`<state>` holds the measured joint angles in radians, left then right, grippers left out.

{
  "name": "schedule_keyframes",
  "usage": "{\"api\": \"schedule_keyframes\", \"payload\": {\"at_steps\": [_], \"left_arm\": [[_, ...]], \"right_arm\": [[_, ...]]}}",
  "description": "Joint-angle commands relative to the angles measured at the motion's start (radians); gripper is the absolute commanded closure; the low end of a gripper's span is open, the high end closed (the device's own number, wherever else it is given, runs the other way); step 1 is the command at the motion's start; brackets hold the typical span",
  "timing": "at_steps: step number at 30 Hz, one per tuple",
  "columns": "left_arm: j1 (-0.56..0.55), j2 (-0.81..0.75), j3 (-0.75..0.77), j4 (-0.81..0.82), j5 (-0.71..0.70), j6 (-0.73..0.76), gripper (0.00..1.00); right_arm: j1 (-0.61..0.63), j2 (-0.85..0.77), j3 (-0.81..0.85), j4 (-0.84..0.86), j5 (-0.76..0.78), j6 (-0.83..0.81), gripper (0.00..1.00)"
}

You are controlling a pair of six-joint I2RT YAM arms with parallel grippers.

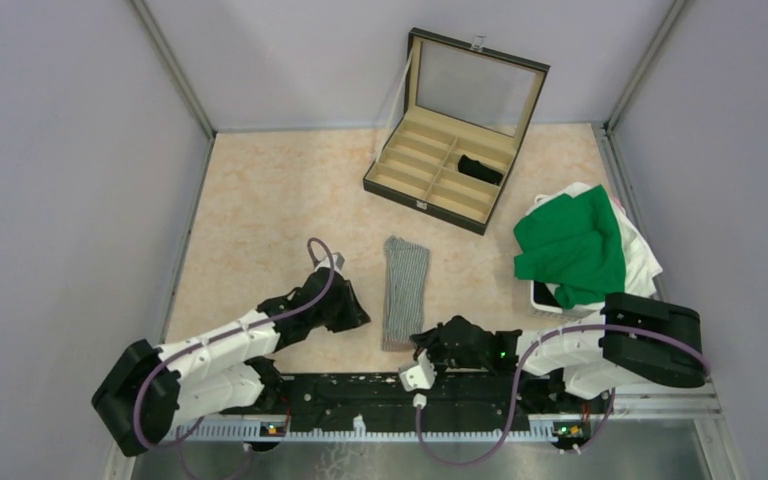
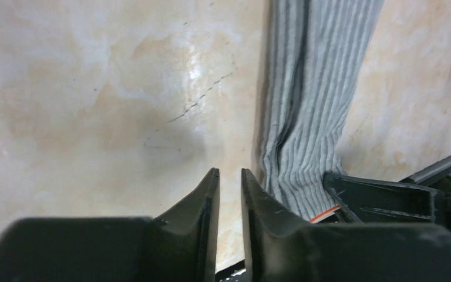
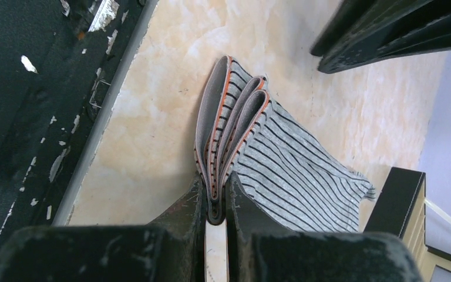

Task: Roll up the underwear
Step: Roll the underwear to the center of the board.

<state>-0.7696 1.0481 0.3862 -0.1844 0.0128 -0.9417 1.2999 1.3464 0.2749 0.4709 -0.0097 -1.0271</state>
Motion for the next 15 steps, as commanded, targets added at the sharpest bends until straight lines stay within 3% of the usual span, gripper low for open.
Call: {"api": "schedule_keyframes", "payload": {"at_steps": [1,4,8,15], "left_arm": [[0.003,-0.074,0.018,0.055,0.038,0.097,0.86],[0.001,-0.044,-0.007,0.240,0.214,0.140,1.00],[-0.007,0.026,-0.016,0.394,0.336,0.180,1.00],[-0.017,0.133,-0.003,0.440,0.397,0.236,1.00]], "right_arm": [[0.007,-0.023,0.011,0.013,-0.051,0.050,1.00],[0.007,-0.021,0.014,0.014,-0.050,0.056,1.00],[0.008,-0.024,0.013,0.023,-0.048,0.066,1.00],[0.006,-0.038,0.019,0.023,-0.047,0.092,1.00]]}}
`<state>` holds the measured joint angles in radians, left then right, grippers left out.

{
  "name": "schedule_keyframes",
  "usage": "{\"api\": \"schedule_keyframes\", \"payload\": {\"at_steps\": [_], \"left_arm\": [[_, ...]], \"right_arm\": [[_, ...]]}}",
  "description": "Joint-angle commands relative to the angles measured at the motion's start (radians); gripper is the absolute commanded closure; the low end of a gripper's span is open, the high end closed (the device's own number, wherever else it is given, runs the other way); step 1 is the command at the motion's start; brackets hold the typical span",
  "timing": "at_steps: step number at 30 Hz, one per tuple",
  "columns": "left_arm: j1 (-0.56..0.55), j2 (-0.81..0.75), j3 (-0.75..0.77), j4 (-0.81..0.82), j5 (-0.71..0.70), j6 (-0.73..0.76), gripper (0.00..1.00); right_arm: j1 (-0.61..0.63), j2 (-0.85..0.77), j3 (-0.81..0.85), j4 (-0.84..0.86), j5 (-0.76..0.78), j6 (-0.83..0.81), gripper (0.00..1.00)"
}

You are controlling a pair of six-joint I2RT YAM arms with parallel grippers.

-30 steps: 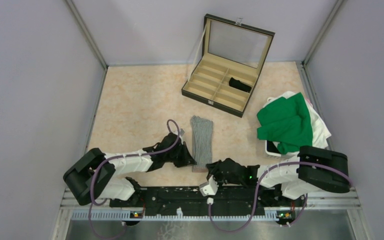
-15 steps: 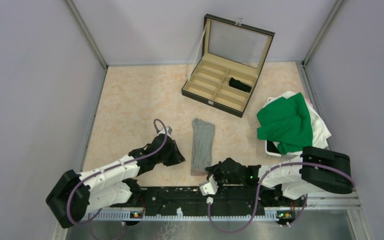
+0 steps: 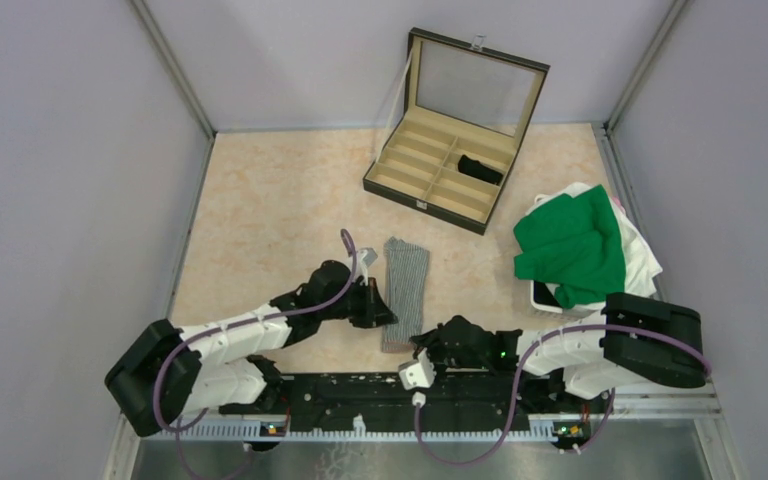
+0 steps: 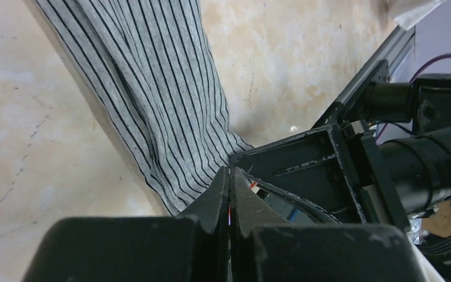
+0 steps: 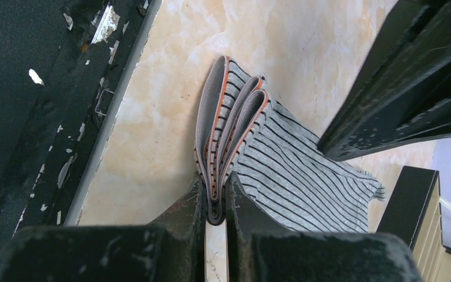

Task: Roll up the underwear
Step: Roll the underwear to the center of the board.

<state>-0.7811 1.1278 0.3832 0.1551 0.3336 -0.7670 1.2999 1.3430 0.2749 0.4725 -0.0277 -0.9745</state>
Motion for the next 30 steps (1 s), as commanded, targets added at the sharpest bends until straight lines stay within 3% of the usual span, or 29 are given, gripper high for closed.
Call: {"api": "schedule_keyframes", "payload": {"at_steps": [1,19,30], "left_arm": [[-0.005,0.070,0.000,0.098,0.079,0.066,1.00],[-0.006,0.101,-0.086,0.016,0.016,0.089,1.00],[-0.005,0.093,-0.069,-0.042,-0.029,0.093,1.00]], "right_arm": [[0.006,-0.039,0.022,0.020,-0.030,0.046,1.00],[-0.014,-0.038,0.121,-0.061,-0.145,0.252,1.00],[-0.074,0.024,0.219,-0.173,-0.217,0.675,0.93]]}}
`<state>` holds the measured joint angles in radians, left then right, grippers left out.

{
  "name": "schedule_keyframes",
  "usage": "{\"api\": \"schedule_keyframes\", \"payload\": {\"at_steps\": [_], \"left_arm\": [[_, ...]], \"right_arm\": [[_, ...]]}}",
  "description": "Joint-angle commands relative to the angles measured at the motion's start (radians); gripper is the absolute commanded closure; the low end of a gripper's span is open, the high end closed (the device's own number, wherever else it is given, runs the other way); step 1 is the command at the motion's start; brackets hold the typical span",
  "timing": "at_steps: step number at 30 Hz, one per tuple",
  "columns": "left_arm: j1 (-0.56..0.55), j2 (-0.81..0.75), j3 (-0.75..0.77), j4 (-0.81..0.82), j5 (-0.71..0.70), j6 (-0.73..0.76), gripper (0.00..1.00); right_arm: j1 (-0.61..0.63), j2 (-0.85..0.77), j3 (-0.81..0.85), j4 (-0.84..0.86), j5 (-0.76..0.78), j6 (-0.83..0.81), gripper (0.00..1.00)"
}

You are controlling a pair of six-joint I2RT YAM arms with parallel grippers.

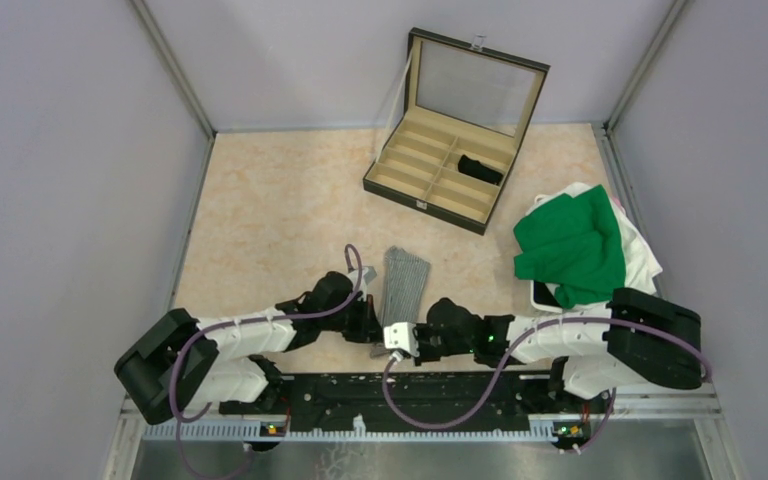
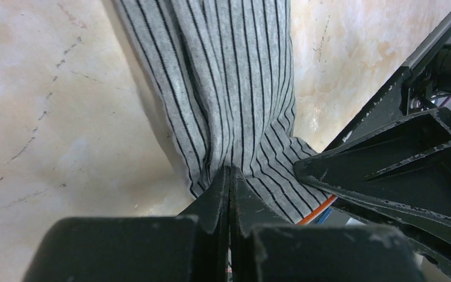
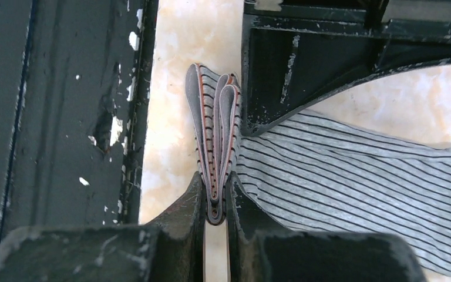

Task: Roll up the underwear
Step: Roll the underwear to the center of the board.

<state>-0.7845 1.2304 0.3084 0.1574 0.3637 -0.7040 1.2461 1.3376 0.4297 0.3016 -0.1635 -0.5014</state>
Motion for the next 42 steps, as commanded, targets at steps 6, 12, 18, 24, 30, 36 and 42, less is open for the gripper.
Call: {"api": "schedule_keyframes", "payload": {"at_steps": [6,12,18,24,30,36,42], "left_arm": [[-0.001,-0.019,0.011,-0.061,-0.068,0.027,1.00],[-0.002,-0.015,0.014,-0.065,-0.069,0.025,1.00],[-0.001,0.011,0.027,-0.061,-0.058,0.028,1.00],[-0.001,0.025,0.041,-0.062,-0.054,0.028,1.00],[-0.001,0.029,0.056,-0.068,-0.052,0.027,1.00],[-0.001,0.019,0.066,-0.073,-0.057,0.020,1.00],[-0.001,-0.025,0.102,-0.109,-0.082,0.013,1.00]], "right_arm": [[-0.068,0.032,0.047,0.046,-0.160,0.380,0.95],[-0.106,0.013,-0.006,0.099,-0.191,0.530,0.96],[-0.126,0.033,-0.044,0.110,-0.173,0.653,0.97],[-0.141,0.038,-0.065,0.095,-0.134,0.743,0.98],[-0.203,0.058,-0.082,0.073,-0.141,0.831,1.00],[-0.246,0.082,-0.082,0.052,-0.173,0.865,1.00],[-0.287,0.125,-0.078,0.030,-0.211,0.900,1.00]]}}
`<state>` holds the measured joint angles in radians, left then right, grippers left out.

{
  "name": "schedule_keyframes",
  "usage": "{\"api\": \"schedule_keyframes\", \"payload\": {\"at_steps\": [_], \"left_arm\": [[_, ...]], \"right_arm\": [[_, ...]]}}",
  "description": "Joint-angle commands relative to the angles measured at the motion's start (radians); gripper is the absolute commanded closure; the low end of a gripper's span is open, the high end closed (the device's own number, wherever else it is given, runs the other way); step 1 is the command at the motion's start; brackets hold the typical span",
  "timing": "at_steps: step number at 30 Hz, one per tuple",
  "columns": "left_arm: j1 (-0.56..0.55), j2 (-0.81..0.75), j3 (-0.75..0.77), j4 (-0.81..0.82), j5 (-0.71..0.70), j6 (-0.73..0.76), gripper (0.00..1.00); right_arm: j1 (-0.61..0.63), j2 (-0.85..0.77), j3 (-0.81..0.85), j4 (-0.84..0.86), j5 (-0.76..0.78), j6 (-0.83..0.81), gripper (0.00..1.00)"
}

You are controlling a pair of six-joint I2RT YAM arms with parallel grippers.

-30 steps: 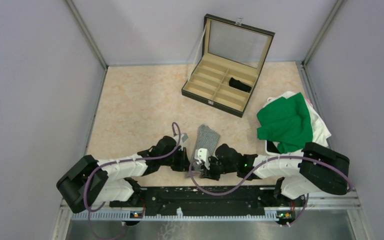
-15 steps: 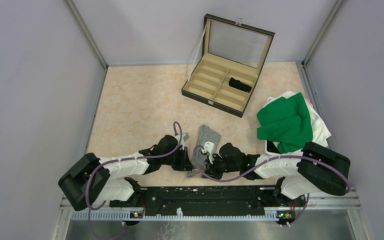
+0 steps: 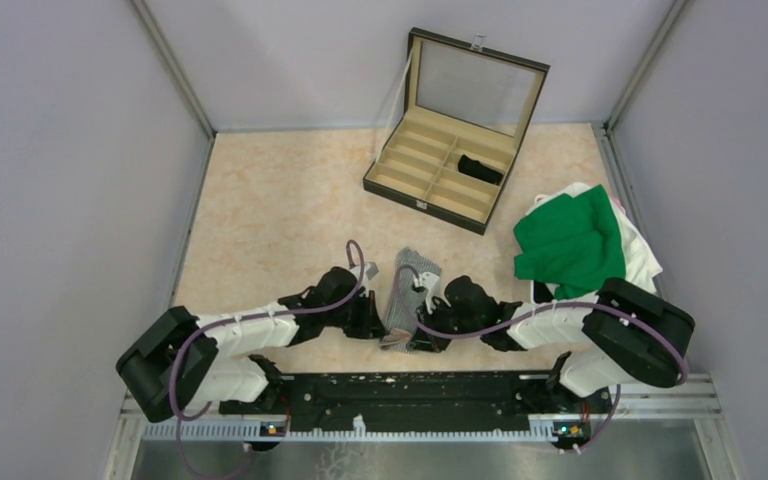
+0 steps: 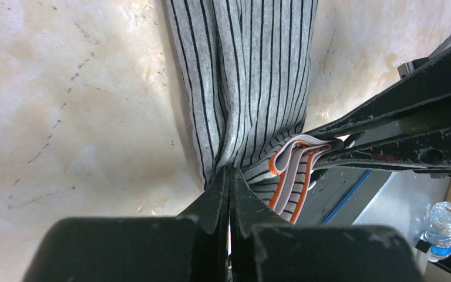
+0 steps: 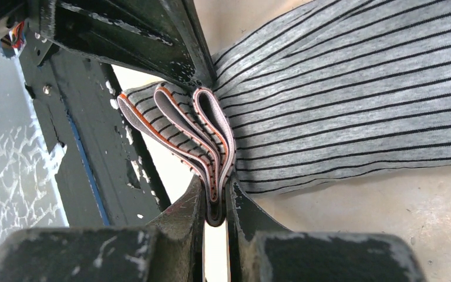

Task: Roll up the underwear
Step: Roll the underwear to the center of the board.

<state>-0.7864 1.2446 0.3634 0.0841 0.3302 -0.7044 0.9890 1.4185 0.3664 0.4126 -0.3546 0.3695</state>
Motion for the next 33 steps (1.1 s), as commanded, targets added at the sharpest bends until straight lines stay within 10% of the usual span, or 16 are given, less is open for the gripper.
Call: {"api": "schedule_keyframes", "payload": {"at_steps": [1,19,33], "left_arm": [[0.001,-0.053,0.061,-0.051,-0.060,0.013,1.00],[-0.015,-0.402,0.010,-0.092,-0.042,0.074,1.00],[-0.322,-0.423,-0.025,-0.094,-0.298,0.085,1.00]], "right_arm": [[-0.040,0.052,-0.009,-0.092,-0.024,0.035,1.00],[-0.155,0.147,0.130,-0.320,-0.041,0.162,1.00],[-0.161,0.200,0.176,-0.334,-0.045,0.193,1.00]]}}
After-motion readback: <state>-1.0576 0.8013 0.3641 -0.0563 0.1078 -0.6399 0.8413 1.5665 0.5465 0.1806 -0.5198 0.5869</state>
